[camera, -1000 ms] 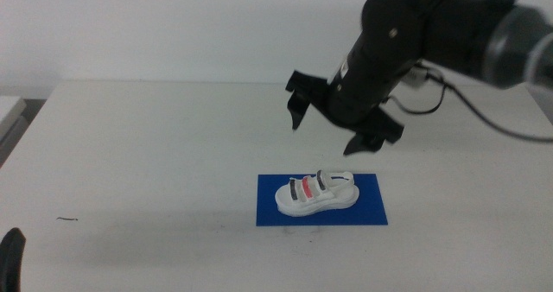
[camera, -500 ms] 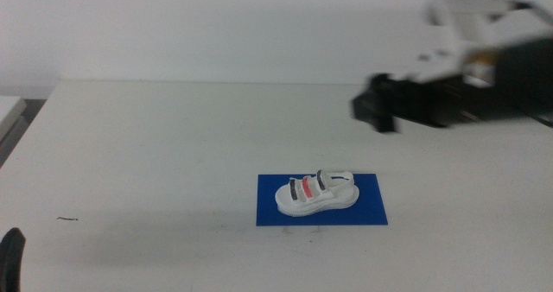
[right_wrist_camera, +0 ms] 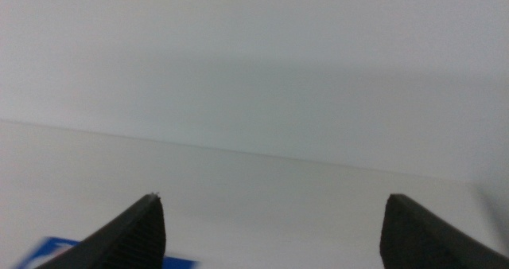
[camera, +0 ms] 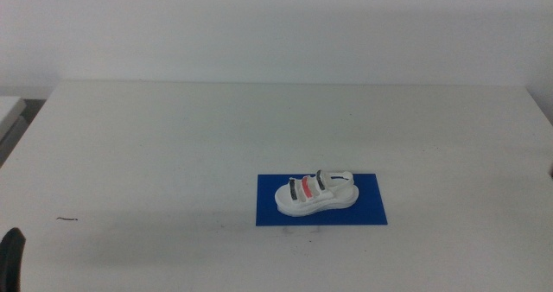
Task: Use one arm to grab the shoe from the table and place it on the mat.
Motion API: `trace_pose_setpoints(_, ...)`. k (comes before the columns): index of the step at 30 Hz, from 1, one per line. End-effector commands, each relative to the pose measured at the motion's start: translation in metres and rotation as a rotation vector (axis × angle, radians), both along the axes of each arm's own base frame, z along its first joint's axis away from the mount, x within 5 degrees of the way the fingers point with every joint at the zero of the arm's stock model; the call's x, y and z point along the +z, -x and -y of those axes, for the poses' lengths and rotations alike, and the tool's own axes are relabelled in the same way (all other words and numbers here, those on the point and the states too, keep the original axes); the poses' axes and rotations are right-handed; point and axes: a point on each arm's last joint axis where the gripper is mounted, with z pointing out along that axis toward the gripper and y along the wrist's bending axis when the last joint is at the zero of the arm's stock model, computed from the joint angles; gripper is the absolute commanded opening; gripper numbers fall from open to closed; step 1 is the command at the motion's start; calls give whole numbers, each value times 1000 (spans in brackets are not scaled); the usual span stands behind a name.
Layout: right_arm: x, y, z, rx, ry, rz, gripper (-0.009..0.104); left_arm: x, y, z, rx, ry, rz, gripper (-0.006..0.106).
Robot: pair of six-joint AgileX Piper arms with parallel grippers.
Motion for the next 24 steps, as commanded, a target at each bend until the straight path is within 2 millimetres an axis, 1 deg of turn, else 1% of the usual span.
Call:
trace_pose_setpoints(1, -9, 13, 9, -60, 69, 69, 81, 1, 0, 0, -2, 5, 7, 94)
trace_pose_setpoints(5, -30, 31, 17, -137, 88, 115, 81, 1, 0, 0, -2, 5, 7, 94)
trace_pose_setpoints(11, -67, 43, 19, -155, 81, 124, 81, 1, 0, 0, -2, 5, 7, 94)
trace_pose_setpoints(13, -67, 46, 19, -158, 63, 136, 81, 1, 0, 0, -2, 5, 7, 94)
trace_pose_setpoints(14, -71, 47, 20, -159, 65, 97, 81, 1, 0, 0, -2, 5, 7, 94)
trace_pose_setpoints(15, -72, 49, 20, -159, 66, 93, 81, 1, 0, 0, -2, 5, 7, 94)
trace_pose_setpoints(24, -74, 49, 20, -159, 65, 71, 81, 1, 0, 0, -2, 5, 7, 94)
